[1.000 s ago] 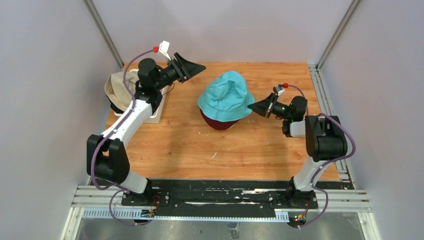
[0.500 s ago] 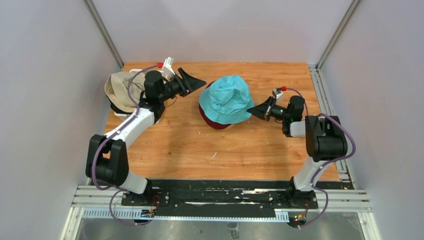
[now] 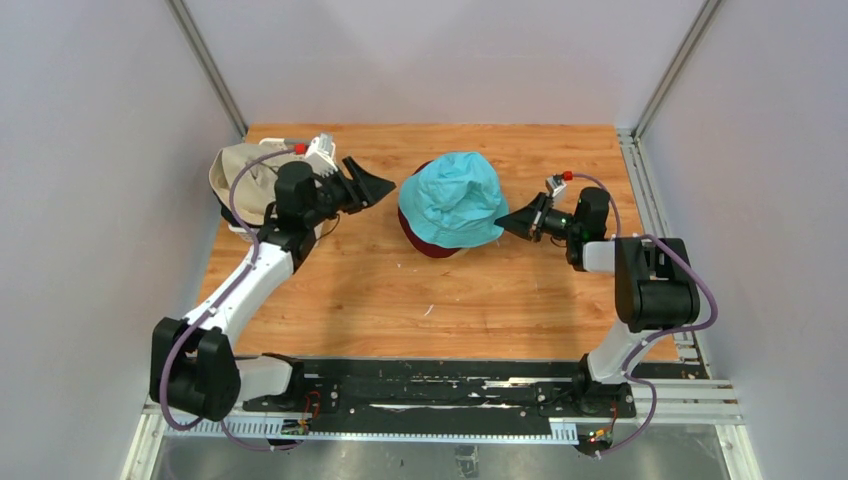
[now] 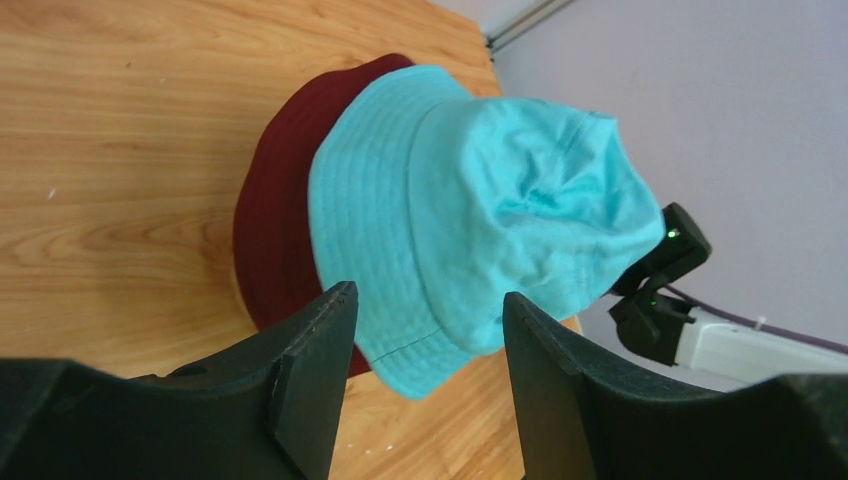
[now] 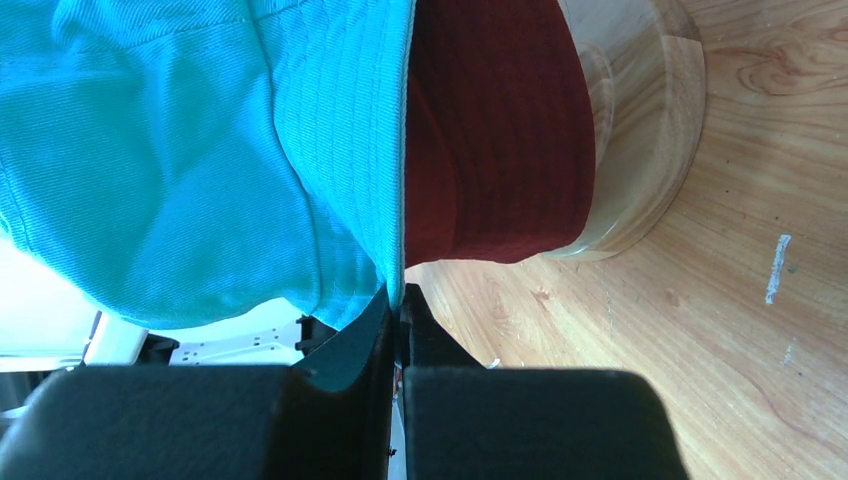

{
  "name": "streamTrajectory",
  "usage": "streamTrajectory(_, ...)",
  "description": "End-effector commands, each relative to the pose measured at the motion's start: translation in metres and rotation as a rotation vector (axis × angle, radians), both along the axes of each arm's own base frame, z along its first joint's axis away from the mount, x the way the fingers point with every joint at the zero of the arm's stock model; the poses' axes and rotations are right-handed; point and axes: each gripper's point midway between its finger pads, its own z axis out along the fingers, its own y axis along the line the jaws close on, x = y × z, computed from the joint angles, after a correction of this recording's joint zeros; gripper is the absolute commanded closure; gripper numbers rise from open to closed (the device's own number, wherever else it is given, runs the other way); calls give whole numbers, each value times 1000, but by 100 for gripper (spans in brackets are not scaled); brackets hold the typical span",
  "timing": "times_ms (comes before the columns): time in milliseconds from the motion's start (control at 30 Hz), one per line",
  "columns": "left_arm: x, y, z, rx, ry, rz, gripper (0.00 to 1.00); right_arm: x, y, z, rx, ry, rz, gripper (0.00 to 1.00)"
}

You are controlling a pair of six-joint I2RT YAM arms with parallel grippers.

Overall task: Stack the hats
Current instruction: Stack the hat on the hat.

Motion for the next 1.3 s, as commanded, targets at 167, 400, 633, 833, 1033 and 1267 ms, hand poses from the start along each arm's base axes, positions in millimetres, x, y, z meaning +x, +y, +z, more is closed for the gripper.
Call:
streamTrajectory(167,4,-3,-76,13,131,10,49,8,-5,10,-12,-48,-9,99)
streamTrajectory(400,13,-4,-88,-15,125,30,49,7,-4,12,-11,-57,-3,99)
streamTrajectory(633,18,-10,-79,-154,70,26,48,7,-4,13,-10,-62,-2,99)
streamTrajectory(833,23,-21,-80,-305,64,-27,49,6,-4,14,-5,-64,4,99)
streamTrajectory(1033,22,-20,-74,-411,22,-39,49,6,-4,13,0,-64,6,99)
streamTrajectory(1267,16,-5,-62,-553,-47,-38,49,6,-3,14,8,-67,8,99)
